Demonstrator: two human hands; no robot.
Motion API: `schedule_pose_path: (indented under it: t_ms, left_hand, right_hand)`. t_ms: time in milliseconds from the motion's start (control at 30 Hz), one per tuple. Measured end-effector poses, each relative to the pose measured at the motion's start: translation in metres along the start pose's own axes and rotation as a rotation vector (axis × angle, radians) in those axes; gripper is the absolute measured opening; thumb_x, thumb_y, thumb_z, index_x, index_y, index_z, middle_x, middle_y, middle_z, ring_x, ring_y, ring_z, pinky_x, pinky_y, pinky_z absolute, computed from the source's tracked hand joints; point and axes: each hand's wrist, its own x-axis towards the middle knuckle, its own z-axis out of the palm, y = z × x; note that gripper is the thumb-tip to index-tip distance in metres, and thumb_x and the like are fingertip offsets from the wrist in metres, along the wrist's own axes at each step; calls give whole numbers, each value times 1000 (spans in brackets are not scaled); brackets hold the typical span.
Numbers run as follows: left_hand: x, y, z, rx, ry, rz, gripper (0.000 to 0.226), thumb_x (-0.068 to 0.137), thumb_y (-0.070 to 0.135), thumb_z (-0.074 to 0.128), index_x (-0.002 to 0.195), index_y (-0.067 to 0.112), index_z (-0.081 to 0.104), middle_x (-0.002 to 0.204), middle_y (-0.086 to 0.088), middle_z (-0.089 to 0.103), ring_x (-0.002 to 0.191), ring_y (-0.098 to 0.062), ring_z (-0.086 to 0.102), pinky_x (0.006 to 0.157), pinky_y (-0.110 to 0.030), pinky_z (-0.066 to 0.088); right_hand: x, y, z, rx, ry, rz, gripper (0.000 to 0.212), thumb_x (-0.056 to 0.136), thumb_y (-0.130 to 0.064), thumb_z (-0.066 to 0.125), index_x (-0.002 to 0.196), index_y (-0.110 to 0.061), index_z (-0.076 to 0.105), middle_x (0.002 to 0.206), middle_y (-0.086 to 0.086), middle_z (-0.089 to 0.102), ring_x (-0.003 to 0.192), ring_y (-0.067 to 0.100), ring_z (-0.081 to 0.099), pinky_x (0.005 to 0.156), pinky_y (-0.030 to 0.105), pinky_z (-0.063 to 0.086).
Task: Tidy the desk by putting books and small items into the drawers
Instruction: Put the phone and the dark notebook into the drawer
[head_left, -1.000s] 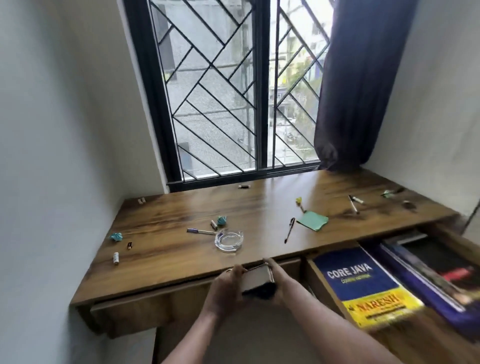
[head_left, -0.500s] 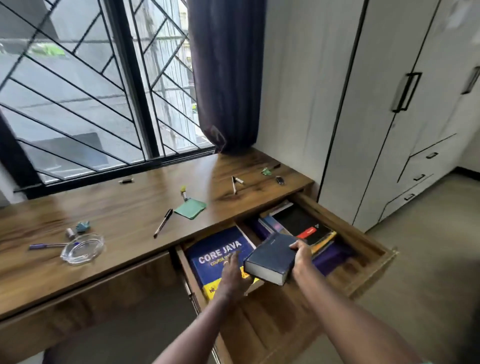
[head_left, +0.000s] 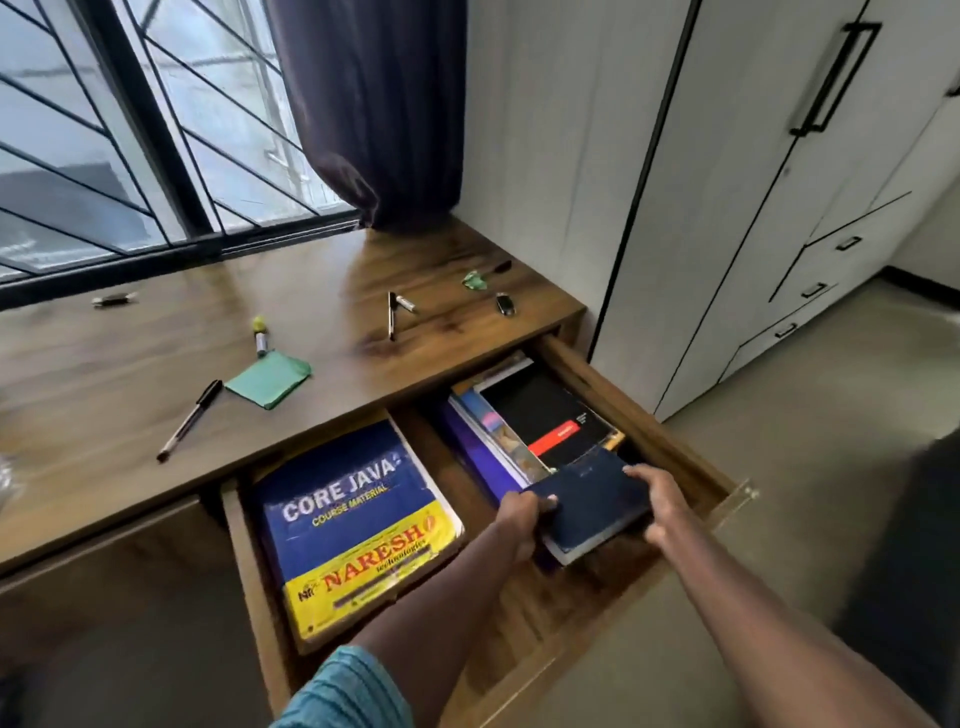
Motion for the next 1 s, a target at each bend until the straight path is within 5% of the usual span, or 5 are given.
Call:
schedule_pose_path:
  t_ms: [267, 333, 433, 767, 1000]
  left_hand:
    - [35, -16, 38, 189, 184, -79, 17, 90, 15, 60, 79, 9, 48, 92, -10, 54, 85, -18, 53, 69, -25, 42]
    - [37, -16, 46, 297, 210, -92, 24, 92, 19, 56, 110, 4, 50, 114, -13, 53, 106, -23, 55, 87, -26, 45]
    - [36, -21, 58, 412, 240, -77, 63, 85, 19, 60, 140, 1, 33, 141, -21, 40, 131, -36, 41, 108, -40, 37]
    - [33, -31, 82, 493, 387, -79, 84, 91, 20, 58, 151, 4, 0, 154, -17, 15, 143, -31, 21, 118, -36, 24]
    - [30, -19, 90, 497, 482, -130, 58, 87, 17, 54, 139, 1, 36, 143, -22, 37, 133, -36, 38, 111, -41, 35]
  right_hand:
    - [24, -39, -3, -400, 17, 158, 62, 85, -26, 62, 137, 2, 42, 147, 9, 38, 136, 29, 36, 113, 36, 27]
    - [34, -41, -5, -513, 26, 176, 59, 92, -22, 56, 142, 1, 35, 152, 11, 29, 141, 29, 27, 113, 37, 23]
    - [43, -41, -4, -719, 107, 160, 55, 93, -26, 55, 139, 0, 40, 150, 16, 33, 137, 32, 33, 107, 37, 32]
    - [47, -74, 15, -1306, -174, 64, 36, 91, -24, 50, 120, -6, 60, 128, 15, 56, 111, 26, 54, 91, 32, 41]
    - [70, -77, 27, -1750, -378, -127, 40, 88, -22, 54, 125, -8, 57, 131, 13, 55, 115, 26, 55, 91, 30, 44]
